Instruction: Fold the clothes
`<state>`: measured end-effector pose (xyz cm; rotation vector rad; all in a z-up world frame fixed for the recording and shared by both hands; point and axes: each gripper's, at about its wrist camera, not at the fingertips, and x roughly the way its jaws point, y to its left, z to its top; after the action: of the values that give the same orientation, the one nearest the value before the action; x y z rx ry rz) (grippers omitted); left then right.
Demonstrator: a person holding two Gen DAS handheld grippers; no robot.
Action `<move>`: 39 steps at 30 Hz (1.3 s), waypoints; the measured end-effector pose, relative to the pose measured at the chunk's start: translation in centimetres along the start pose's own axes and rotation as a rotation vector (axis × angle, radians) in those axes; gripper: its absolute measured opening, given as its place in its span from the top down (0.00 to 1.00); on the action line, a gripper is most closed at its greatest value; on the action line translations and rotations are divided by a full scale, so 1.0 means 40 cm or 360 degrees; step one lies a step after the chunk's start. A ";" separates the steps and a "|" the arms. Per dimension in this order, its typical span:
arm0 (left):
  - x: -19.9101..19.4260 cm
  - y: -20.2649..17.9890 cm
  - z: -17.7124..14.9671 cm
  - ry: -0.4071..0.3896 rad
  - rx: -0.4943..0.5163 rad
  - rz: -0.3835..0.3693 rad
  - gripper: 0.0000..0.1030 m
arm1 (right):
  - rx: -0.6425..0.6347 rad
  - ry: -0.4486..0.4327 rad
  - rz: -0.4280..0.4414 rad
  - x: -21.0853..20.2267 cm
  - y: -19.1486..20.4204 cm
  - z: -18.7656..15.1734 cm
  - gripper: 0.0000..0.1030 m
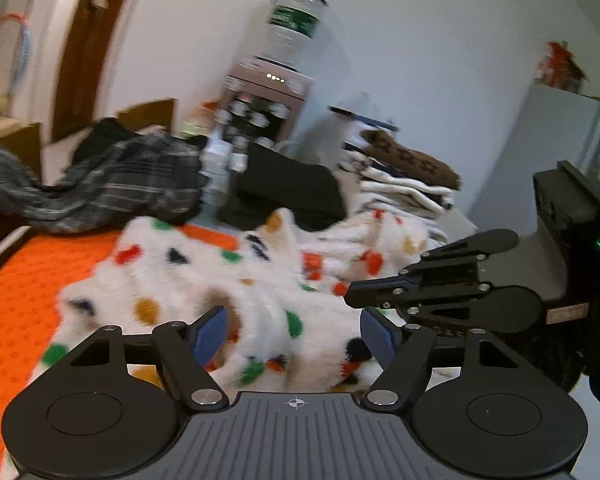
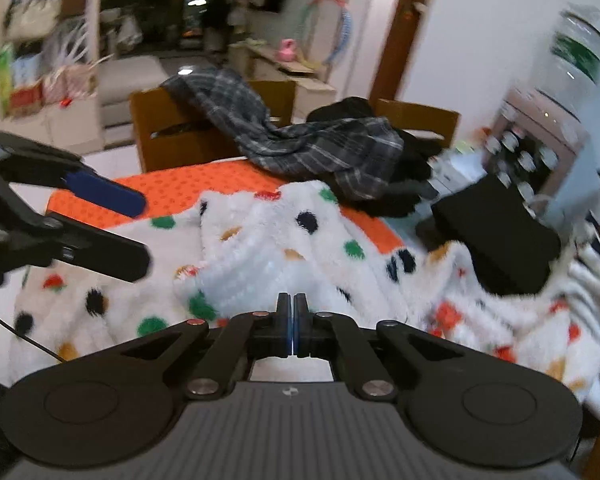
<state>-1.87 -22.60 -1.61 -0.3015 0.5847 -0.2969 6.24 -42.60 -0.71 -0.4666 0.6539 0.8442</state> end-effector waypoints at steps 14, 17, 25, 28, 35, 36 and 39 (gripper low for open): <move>0.270 0.184 0.019 0.0422 -0.0337 -0.0369 0.26 | 0.0842 0.0306 -0.0567 -0.130 0.010 -0.235 0.69; 0.324 0.172 0.019 0.0501 -0.0329 -0.0376 0.32 | 0.0922 0.0373 -0.0684 -0.154 0.017 -0.285 0.62; 0.223 0.177 0.135 0.0386 -0.0335 -0.0526 0.91 | 0.0956 0.0420 -0.0717 -0.181 -0.015 -0.364 0.60; 0.158 0.195 0.183 0.0359 -0.0342 -0.0533 0.91 | 0.0994 0.0414 -0.0719 -0.187 -0.049 -0.397 0.59; 0.153 0.263 0.042 0.0679 -0.0356 -0.0324 0.86 | 0.1259 0.0303 -0.0702 -0.187 -0.139 -0.477 0.56; 0.158 0.271 0.011 0.0718 -0.0369 -0.0294 0.84 | 0.1300 0.0289 -0.0697 -0.184 -0.151 -0.486 0.55; 0.143 0.287 -0.056 0.0732 -0.0423 -0.0203 0.63 | 0.1381 0.0264 -0.0697 -0.177 -0.177 -0.502 0.54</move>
<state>3.54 -14.56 -10.34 -0.5341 1.0648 -0.4165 1.62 -62.83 -9.28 0.1187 0.9525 0.0611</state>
